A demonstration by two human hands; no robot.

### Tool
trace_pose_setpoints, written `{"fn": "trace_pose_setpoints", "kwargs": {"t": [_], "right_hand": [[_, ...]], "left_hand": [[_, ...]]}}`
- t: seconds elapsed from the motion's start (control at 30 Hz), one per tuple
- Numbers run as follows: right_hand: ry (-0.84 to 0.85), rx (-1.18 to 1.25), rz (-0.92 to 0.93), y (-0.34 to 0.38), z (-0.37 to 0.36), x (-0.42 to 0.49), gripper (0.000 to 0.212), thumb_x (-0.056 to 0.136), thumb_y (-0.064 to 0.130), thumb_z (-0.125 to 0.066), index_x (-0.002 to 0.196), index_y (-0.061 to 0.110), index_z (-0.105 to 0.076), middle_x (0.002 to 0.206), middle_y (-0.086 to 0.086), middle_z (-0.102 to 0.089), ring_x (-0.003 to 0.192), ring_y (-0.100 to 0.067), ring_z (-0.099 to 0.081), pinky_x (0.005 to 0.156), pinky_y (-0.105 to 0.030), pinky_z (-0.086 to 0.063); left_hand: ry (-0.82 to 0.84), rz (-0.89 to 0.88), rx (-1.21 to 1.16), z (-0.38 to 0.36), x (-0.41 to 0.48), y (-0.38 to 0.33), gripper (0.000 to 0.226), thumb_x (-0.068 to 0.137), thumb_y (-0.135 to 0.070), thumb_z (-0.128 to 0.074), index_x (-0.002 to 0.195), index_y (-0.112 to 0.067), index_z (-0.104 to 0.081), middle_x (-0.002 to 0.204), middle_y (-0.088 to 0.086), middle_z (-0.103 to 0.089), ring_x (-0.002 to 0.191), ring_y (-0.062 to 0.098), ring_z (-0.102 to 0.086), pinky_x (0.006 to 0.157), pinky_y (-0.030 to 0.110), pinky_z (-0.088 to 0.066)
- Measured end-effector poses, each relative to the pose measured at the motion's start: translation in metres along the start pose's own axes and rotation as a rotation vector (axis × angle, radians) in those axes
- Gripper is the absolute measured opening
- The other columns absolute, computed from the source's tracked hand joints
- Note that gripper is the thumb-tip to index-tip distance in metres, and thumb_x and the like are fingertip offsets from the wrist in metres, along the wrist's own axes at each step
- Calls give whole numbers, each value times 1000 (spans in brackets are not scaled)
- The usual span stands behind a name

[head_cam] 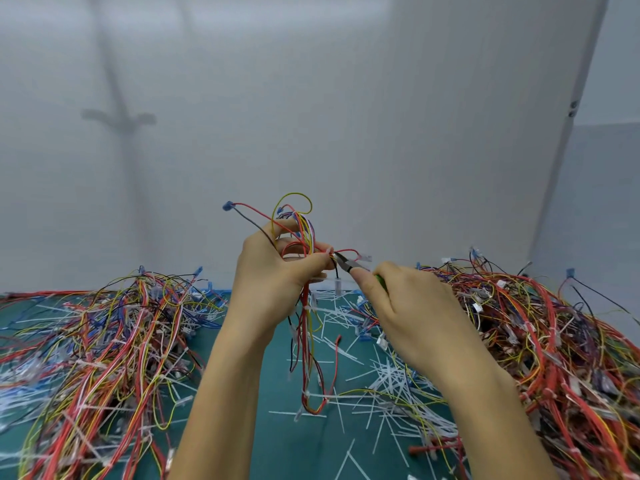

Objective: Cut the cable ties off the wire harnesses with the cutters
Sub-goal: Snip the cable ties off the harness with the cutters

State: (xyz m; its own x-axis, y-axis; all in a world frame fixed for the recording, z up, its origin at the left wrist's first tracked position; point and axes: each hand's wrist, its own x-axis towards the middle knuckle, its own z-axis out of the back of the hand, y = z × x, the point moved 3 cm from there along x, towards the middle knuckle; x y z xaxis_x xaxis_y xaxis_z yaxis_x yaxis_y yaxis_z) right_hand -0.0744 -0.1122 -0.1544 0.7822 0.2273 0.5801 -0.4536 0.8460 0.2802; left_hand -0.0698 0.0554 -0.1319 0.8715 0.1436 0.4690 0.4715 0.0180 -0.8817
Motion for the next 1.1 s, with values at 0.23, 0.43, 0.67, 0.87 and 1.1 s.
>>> {"fn": "trace_pose_setpoints", "kwargs": {"t": [0.23, 0.43, 0.67, 0.87, 1.1], "right_hand": [[-33, -26, 14, 3, 3, -1, 56, 83, 71, -4, 74, 27, -37, 70, 7, -44, 68, -24, -44, 60, -37, -30], [-45, -81, 16, 3, 2, 0, 54, 87, 69, -9, 76, 25, -38, 72, 6, -44, 69, -25, -44, 60, -36, -29], [-39, -115, 22, 5, 1, 0, 49, 95, 65, -19, 81, 24, -42, 68, 7, -42, 69, -24, -45, 59, -36, -29], [-29, -120, 19, 5, 3, -2, 54, 93, 67, -16, 81, 23, -46, 64, 7, -41, 69, -26, -46, 59, -36, -34], [17, -62, 14, 9, 2, -1, 60, 86, 70, -8, 72, 25, -44, 61, 4, -42, 70, -29, -47, 58, -38, -32]], "left_hand": [[3, -30, 102, 0, -1, -2, 33, 77, 0, -78, 96, -20, -61, 82, -1, -76, 74, 22, -73, 58, 21, -55], [12, -44, 166, 0, -2, -2, 32, 77, -1, -78, 94, -24, -61, 81, -4, -76, 69, 15, -72, 58, 21, -55], [8, -47, 247, 3, 0, 0, 35, 76, -6, -80, 95, -27, -60, 78, -7, -76, 69, 13, -73, 63, 25, -59], [7, -28, 273, 3, 1, 2, 35, 76, -8, -81, 96, -27, -60, 78, -6, -76, 67, 14, -72, 67, 27, -61], [20, -20, 283, 1, 1, 4, 35, 74, -7, -81, 95, -26, -60, 80, -2, -76, 71, 17, -73, 73, 35, -61]]}}
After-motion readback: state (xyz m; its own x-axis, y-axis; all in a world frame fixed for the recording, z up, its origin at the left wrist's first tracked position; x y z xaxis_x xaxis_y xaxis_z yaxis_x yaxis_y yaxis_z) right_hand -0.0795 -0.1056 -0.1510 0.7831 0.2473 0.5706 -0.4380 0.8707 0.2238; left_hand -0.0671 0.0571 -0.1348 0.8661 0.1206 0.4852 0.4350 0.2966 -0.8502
